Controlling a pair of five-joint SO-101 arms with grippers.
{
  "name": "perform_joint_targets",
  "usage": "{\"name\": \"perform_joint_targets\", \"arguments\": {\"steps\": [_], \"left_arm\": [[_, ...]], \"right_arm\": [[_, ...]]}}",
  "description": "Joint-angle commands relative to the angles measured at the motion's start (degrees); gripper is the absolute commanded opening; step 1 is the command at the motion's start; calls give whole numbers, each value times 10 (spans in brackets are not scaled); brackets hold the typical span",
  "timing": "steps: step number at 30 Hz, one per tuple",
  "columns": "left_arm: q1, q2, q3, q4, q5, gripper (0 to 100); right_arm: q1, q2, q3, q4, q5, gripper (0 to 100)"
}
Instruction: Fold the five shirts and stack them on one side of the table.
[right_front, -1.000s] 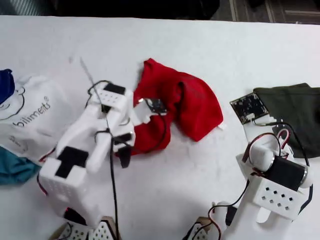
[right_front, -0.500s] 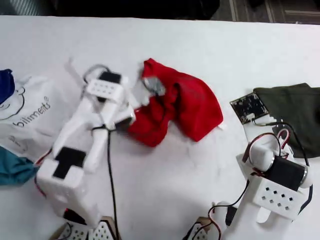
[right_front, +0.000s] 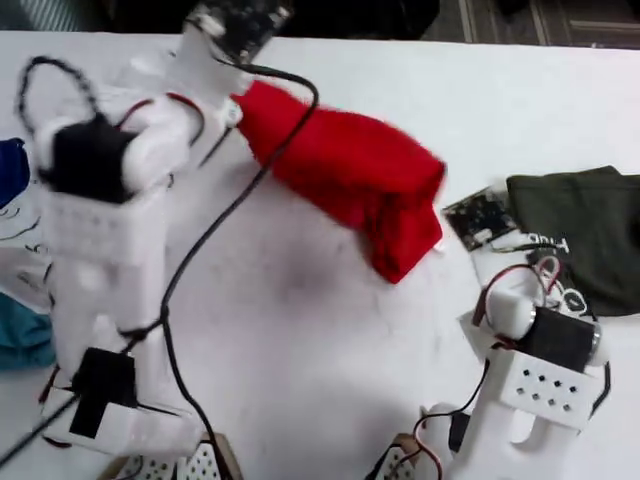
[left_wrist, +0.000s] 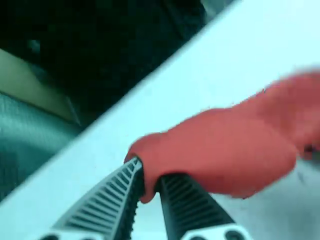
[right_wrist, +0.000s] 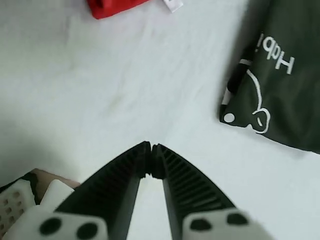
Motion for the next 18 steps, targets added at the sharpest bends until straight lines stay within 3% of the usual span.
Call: {"name": "perform_joint_targets", "arguments": {"steps": [1,6,13,18], "left_arm": [[3,-27,-121,-27,4,23],[-7,-31,-179,-45,3,23],[-62,-26,-178,44,3,23],[-112,-32,-73,83,3,23]], "right_arm": [[-39,-2,21,-33,-1,18],[-75,0,43,-91,-71,18],[-168,1,44,-100,-90,18],[-239,67,40,-110,-97,18]]}}
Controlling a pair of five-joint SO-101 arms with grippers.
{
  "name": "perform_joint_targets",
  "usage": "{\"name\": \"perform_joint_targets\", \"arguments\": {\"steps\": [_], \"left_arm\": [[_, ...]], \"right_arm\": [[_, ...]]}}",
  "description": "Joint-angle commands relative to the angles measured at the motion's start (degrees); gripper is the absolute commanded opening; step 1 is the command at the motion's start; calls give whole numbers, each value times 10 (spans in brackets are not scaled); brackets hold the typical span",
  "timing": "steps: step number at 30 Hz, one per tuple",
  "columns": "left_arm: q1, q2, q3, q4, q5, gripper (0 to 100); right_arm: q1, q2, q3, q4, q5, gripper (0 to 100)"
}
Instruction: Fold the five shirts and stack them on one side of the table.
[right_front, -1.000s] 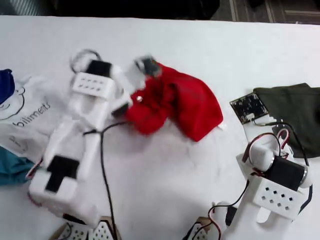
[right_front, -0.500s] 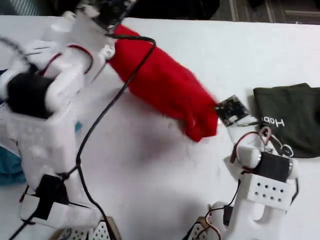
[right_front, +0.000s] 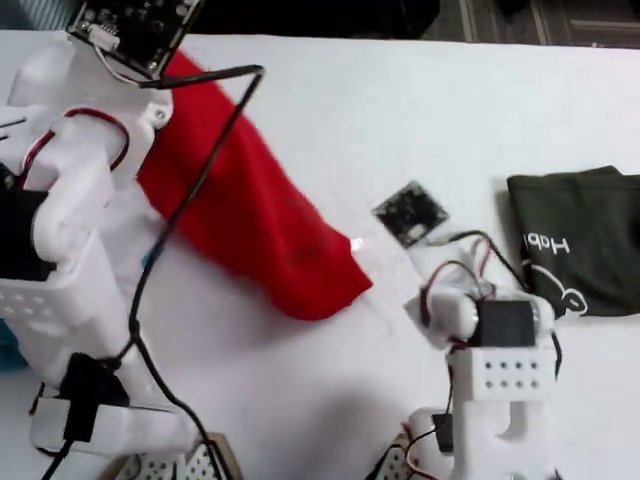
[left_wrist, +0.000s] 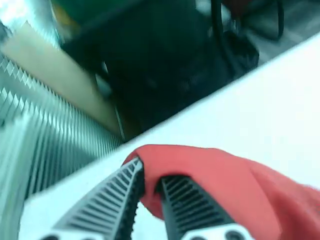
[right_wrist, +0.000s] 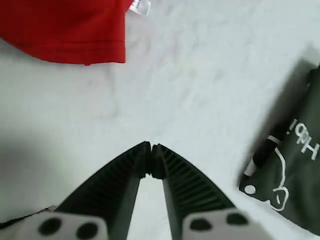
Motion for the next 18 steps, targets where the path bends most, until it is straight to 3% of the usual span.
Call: {"name": "perform_joint_targets", "arguments": {"steps": [1,7,12,18], "left_arm": [[-47,-22,77,6,4,23],[-122,-22,205,5,7,24],[-161,-21,229,4,7,24],[-175,-18,231,3,8,24]], "right_arm": [[-41,65,-11,-22,-29,18],[-138,226,-84,-67,-101,18],[-210,343,-110,-163,-176,18],[-239,516,-139,-286,-182,18]]}}
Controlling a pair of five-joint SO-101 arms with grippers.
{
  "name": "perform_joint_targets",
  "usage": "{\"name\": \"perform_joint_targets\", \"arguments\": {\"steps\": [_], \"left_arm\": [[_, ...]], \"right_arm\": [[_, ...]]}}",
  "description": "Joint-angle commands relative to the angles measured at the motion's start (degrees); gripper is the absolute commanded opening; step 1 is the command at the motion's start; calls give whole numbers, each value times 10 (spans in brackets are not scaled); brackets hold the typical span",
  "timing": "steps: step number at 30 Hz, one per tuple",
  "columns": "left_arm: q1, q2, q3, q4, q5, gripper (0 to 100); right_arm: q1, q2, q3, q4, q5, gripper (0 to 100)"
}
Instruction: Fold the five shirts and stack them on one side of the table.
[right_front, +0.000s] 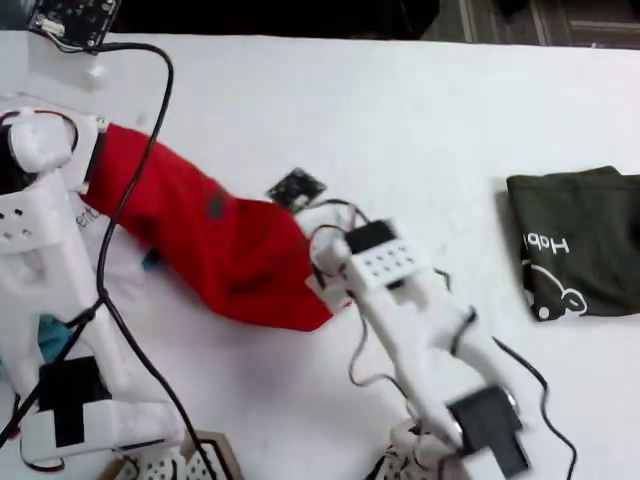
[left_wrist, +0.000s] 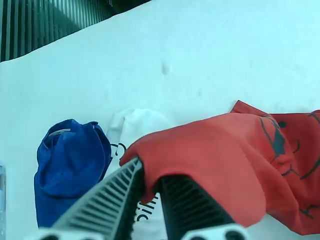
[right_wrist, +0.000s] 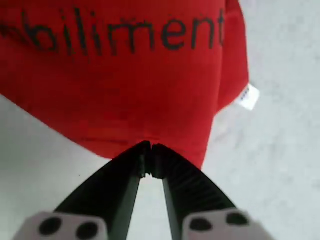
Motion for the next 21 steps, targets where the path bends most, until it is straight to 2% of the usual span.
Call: {"name": "perform_joint_targets", "arguments": {"steps": [1,6,11,16,21], "left_arm": [[-6,-14,2,-2,5,24],[-3,-13,19,-3,5,24],[-7,-17,48,-3,5,24],[-29,-14,50,-9,4,24],[-44,-12,52,-19,4,24]], "right_arm": [[5,95,-63,-67,-5,18],[54,276,-276,-121,-4,18],[95,459,-586,-90,-5,18],[95,560,-877,102,-5,18],[81,611,-1086,322,-4,18]]}}
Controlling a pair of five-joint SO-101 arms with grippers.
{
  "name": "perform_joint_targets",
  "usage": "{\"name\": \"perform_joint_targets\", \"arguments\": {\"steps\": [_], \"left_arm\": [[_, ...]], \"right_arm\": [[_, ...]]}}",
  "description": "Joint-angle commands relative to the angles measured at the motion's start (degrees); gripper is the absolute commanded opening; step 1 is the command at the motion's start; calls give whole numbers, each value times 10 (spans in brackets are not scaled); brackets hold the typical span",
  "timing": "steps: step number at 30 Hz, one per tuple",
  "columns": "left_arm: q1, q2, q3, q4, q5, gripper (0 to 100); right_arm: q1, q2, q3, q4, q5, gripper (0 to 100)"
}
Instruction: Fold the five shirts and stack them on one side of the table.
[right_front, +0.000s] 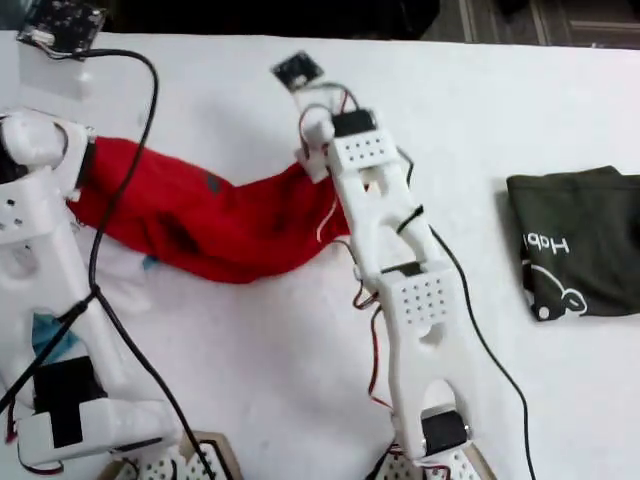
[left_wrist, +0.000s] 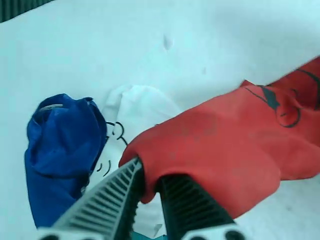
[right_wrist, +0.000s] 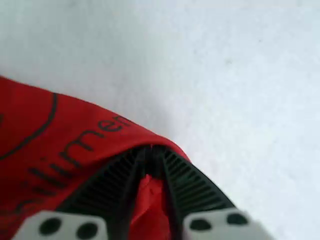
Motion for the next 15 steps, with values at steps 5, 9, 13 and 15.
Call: {"name": "perform_joint_targets", "arguments": {"steps": [5,9,13,15], "left_arm": [[-4,-11,-2,-17,4,24],[-6,-12,35,-50,5,24],[-6,-15,59,-57,5,24],[-6,-16,59,-56,5,24]], "right_arm": [[-16,2,-207,189,-4,17],[-35,-54,-141,190,40,17],[-65,-148,12,189,48,22],[-85,-200,97,189,47,65]]}}
